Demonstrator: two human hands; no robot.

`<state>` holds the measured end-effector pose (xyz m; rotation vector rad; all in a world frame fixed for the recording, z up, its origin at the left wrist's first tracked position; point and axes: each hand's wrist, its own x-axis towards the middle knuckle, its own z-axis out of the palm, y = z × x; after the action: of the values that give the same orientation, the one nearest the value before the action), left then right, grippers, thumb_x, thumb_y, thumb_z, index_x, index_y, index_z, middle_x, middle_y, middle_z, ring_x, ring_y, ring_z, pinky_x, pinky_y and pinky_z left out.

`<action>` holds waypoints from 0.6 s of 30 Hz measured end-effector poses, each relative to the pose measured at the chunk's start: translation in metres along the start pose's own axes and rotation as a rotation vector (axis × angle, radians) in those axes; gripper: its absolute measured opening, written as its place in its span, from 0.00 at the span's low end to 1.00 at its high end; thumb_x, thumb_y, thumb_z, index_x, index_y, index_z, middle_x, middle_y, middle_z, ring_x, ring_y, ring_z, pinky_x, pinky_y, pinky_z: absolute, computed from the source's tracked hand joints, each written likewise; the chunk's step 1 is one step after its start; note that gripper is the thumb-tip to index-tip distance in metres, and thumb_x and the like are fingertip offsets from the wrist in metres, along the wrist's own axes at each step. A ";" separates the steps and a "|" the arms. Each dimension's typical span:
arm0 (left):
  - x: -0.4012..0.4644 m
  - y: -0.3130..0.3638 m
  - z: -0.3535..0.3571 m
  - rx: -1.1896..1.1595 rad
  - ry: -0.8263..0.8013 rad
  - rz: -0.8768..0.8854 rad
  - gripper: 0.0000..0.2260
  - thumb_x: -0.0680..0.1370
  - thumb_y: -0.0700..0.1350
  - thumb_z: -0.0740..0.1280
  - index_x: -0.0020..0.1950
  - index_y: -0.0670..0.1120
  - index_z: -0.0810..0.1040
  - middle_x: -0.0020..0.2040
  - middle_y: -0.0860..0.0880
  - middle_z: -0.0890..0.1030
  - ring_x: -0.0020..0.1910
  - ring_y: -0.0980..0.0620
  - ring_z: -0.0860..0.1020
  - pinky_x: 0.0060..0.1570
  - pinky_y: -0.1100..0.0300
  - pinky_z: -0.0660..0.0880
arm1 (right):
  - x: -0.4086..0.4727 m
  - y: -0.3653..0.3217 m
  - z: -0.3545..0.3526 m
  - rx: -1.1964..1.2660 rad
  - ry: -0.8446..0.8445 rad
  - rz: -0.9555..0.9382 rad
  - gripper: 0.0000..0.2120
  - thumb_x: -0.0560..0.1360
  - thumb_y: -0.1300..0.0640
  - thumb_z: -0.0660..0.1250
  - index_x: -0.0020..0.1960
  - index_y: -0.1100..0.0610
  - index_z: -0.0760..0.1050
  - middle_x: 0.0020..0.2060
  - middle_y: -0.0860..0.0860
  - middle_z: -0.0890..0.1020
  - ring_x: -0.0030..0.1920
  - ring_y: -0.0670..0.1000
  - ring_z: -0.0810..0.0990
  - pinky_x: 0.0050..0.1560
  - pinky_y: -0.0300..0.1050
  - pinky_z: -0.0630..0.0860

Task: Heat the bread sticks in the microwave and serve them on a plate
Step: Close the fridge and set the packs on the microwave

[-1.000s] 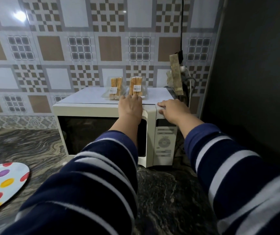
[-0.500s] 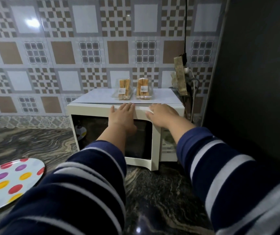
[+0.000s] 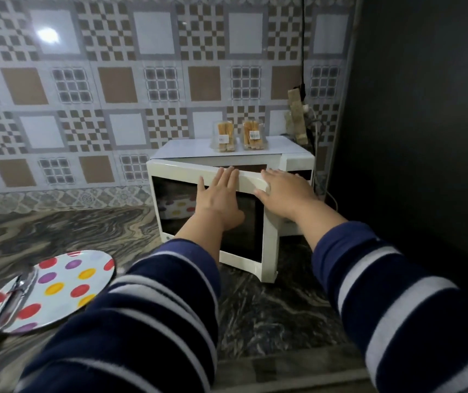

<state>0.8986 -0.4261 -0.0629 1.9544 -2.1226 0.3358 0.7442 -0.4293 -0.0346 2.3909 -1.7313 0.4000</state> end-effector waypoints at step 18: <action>-0.136 -0.107 -0.063 -0.036 -0.030 -0.004 0.33 0.77 0.39 0.57 0.79 0.52 0.48 0.79 0.56 0.48 0.78 0.54 0.46 0.75 0.41 0.44 | -0.088 -0.149 -0.032 0.313 0.144 -0.204 0.28 0.81 0.41 0.49 0.36 0.51 0.81 0.39 0.51 0.85 0.48 0.51 0.80 0.52 0.50 0.70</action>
<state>1.0168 -0.2867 -0.0469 1.9554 -2.1276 0.2669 0.8564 -0.2936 -0.0277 2.6400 -1.4360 0.8435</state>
